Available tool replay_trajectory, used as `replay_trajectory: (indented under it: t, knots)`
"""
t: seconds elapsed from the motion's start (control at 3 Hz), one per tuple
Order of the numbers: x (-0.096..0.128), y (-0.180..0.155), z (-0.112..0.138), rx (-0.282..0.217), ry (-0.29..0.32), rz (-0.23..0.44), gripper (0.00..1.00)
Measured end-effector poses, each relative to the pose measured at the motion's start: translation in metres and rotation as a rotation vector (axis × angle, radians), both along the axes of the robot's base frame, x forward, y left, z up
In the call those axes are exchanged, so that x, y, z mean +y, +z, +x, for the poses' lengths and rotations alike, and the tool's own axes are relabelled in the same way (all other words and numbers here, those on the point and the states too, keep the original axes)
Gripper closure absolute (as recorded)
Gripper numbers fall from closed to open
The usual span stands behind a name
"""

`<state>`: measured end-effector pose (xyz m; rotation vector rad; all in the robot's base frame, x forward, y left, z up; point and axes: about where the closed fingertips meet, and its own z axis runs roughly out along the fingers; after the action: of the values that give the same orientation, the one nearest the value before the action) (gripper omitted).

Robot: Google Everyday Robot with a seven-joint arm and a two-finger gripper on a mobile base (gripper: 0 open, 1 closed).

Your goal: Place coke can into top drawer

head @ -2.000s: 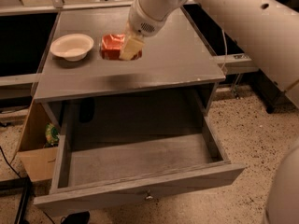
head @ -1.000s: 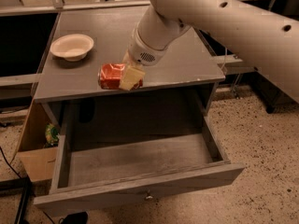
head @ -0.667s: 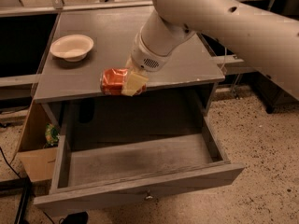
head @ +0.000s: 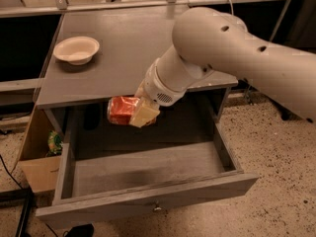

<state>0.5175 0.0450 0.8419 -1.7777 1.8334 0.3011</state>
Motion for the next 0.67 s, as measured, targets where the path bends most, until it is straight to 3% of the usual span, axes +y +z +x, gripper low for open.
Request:
replay_trajectory:
  t: [0.67]
  knots:
    - [-0.009, -0.054, -0.001, -0.026, 0.041, 0.039, 1.00]
